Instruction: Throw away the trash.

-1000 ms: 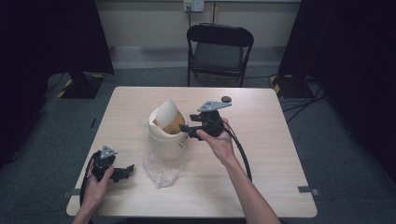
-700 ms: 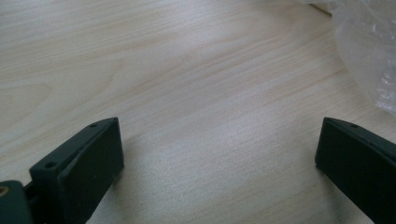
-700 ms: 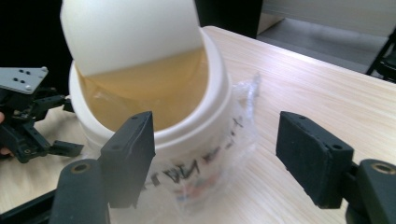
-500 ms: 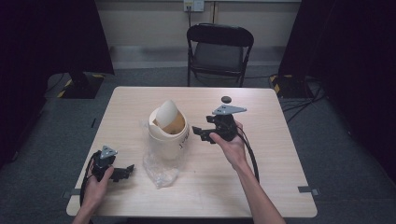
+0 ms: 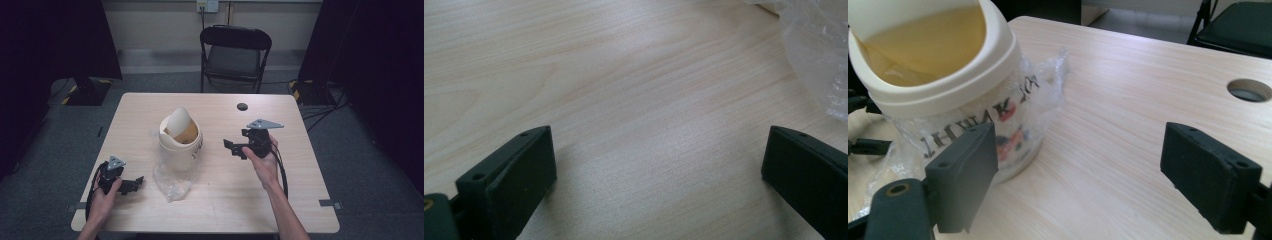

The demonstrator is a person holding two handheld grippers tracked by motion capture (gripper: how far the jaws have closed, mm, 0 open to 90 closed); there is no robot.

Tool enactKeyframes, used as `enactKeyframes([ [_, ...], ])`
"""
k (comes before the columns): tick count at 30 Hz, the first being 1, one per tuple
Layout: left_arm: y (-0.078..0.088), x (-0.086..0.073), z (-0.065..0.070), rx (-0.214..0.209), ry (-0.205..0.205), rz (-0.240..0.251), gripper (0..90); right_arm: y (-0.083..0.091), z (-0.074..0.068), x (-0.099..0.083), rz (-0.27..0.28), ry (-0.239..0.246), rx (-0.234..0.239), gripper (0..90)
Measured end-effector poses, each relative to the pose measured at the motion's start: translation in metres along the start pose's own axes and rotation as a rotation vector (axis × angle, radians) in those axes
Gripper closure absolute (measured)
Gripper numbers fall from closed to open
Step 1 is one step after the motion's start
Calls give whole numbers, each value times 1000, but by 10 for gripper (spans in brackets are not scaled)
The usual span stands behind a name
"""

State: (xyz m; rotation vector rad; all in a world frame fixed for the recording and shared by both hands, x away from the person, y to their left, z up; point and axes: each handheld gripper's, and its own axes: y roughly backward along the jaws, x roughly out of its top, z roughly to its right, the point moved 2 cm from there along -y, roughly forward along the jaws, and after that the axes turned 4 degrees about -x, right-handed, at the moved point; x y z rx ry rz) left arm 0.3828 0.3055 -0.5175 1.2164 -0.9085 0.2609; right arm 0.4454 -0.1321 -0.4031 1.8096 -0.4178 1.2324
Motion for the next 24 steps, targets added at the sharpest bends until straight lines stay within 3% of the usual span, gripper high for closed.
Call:
enactKeyframes([
  [10, 0, 0, 0, 0, -1, 0, 4, 15, 17, -16, -28, -26, -47, 147],
  [24, 0, 0, 0, 2, 3, 0, 4, 38, 48, -57, -54, -74, -136, 148],
])
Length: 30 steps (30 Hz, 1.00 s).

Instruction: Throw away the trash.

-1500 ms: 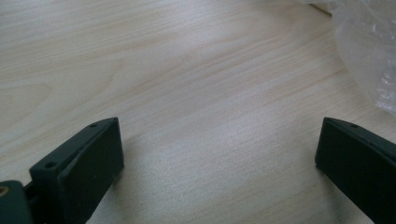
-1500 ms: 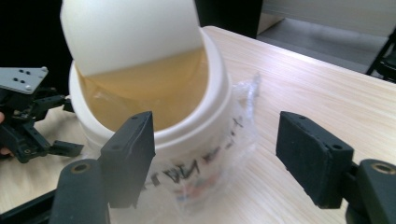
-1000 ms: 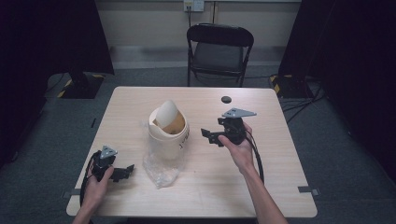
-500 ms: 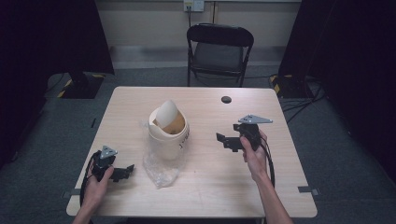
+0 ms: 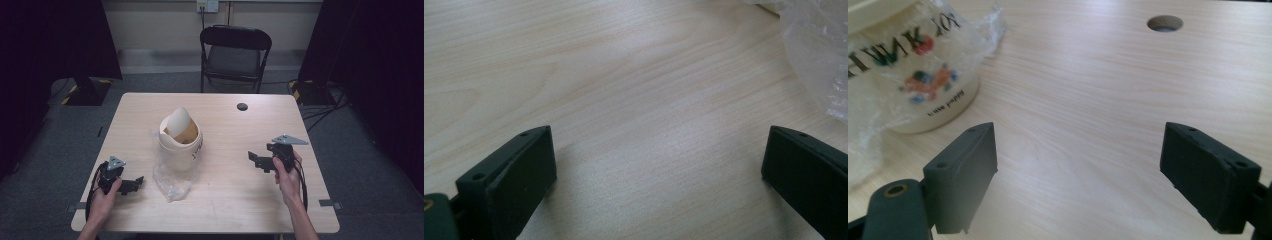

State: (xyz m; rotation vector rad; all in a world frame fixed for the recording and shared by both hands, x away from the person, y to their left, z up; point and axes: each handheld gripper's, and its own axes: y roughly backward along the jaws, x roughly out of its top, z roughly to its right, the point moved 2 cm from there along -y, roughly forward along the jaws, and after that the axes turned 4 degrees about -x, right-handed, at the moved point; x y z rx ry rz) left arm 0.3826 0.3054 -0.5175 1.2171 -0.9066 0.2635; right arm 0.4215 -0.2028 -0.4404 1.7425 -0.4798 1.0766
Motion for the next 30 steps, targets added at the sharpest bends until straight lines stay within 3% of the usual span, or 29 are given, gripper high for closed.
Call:
enactKeyframes([
  [9, 0, 0, 0, 1, 1, -1, 5, 8, 24, -29, -63, -15, -90, 148],
  [14, 0, 0, 0, 1, 0, -1, 4, 12, 33, -43, -84, -30, -117, 148],
  [23, 0, 0, 0, 1, 0, -1, 5, 9, 44, -65, -143, -63, -161, 149],
  [30, 0, 0, 0, 1, 2, 0, 5, 8, 47, -75, -183, -53, -200, 148],
])
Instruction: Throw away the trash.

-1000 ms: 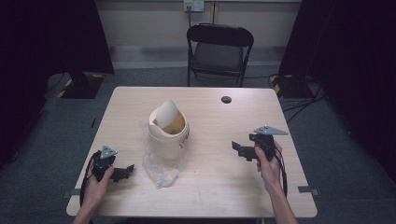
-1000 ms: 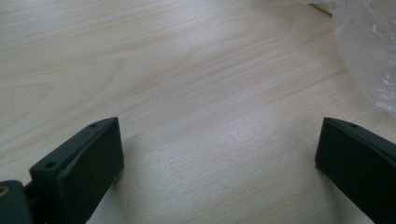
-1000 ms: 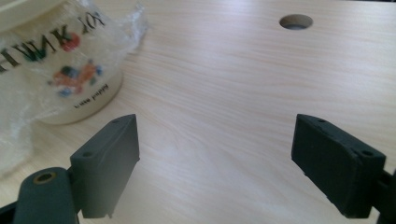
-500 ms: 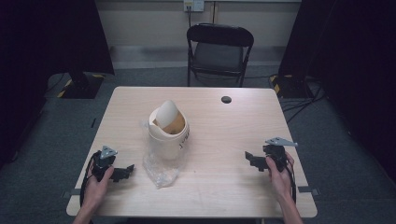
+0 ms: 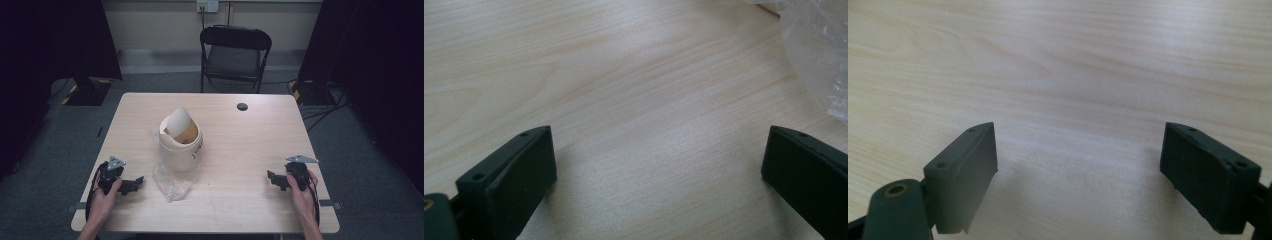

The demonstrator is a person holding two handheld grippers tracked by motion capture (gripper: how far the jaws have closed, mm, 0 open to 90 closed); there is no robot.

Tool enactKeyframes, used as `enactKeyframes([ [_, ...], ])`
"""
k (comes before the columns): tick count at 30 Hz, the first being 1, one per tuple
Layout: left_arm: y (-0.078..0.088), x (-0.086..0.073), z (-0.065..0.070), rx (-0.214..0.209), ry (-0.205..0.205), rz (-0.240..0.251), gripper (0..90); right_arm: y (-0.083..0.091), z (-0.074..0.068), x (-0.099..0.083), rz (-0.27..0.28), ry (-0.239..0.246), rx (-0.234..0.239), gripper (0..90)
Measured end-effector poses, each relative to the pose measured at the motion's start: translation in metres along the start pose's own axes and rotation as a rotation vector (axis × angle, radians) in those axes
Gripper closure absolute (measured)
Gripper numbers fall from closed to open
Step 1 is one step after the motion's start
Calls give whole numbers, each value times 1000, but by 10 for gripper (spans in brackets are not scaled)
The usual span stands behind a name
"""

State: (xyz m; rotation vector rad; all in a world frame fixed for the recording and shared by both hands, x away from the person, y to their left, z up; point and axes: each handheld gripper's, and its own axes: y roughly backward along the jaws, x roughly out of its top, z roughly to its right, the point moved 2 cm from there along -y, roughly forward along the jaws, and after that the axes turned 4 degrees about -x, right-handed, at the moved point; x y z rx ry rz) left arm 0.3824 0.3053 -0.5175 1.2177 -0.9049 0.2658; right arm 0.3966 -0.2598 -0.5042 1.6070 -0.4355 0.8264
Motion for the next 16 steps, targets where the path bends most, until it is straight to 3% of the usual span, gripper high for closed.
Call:
enactKeyframes([
  [3, 0, 0, 0, 0, -2, -2, 4, -2, -2, -4, 3, 3, -10, 146],
  [8, 0, 0, 0, -1, -2, -1, 5, -5, -6, -7, 22, 62, -63, 129],
  [16, 0, 0, 0, 0, -2, -1, 4, -5, -6, -8, 26, 59, -63, 129],
])
